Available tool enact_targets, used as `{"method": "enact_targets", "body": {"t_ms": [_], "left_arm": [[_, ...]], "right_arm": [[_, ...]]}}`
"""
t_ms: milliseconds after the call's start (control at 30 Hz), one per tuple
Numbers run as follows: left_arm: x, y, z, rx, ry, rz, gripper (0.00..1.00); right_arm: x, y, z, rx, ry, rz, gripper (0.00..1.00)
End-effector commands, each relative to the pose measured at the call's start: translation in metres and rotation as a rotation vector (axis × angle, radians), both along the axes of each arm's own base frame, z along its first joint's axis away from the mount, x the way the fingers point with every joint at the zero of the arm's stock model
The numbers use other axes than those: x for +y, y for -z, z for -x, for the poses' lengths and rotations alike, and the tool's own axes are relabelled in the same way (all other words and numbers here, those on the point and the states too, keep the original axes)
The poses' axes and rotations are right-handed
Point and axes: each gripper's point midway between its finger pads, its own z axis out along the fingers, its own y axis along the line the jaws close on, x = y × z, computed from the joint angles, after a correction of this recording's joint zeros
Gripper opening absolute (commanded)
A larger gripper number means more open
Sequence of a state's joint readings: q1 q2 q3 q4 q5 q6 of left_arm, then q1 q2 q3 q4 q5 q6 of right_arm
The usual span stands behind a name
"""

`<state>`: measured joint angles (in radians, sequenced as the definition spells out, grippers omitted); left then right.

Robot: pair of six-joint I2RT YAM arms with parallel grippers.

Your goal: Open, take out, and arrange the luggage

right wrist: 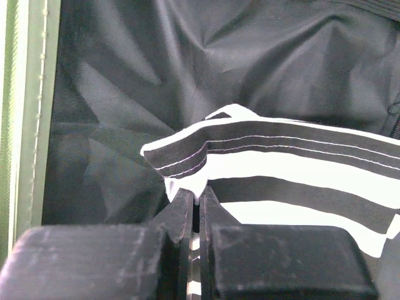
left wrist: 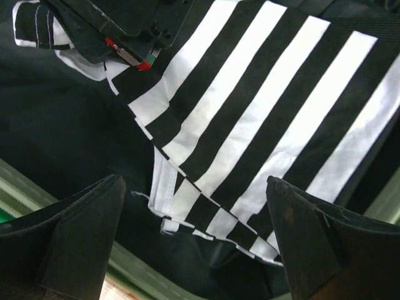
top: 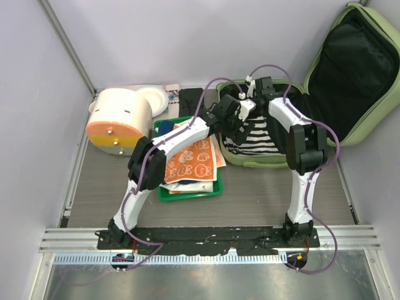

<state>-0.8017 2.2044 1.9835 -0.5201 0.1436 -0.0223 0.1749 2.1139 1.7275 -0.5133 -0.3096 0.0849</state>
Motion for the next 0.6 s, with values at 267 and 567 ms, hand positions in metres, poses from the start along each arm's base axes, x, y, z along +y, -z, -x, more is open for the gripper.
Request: {"method": "enact_targets", "body": {"t_ms": [267,567], "left_arm": [[-0.018,-0.019,0.0,-0.076,-0.018,0.015,1.0],[0.03,-0.12,0.011,-0.11,-0.105,0.3,1.0]], "right_arm": [[-0.016,0.002,-0.008,0.016,0.06,0.085,0.49],[0.011,0.016,-0.012,-0.003,0.048,0.143,0.71]]}}
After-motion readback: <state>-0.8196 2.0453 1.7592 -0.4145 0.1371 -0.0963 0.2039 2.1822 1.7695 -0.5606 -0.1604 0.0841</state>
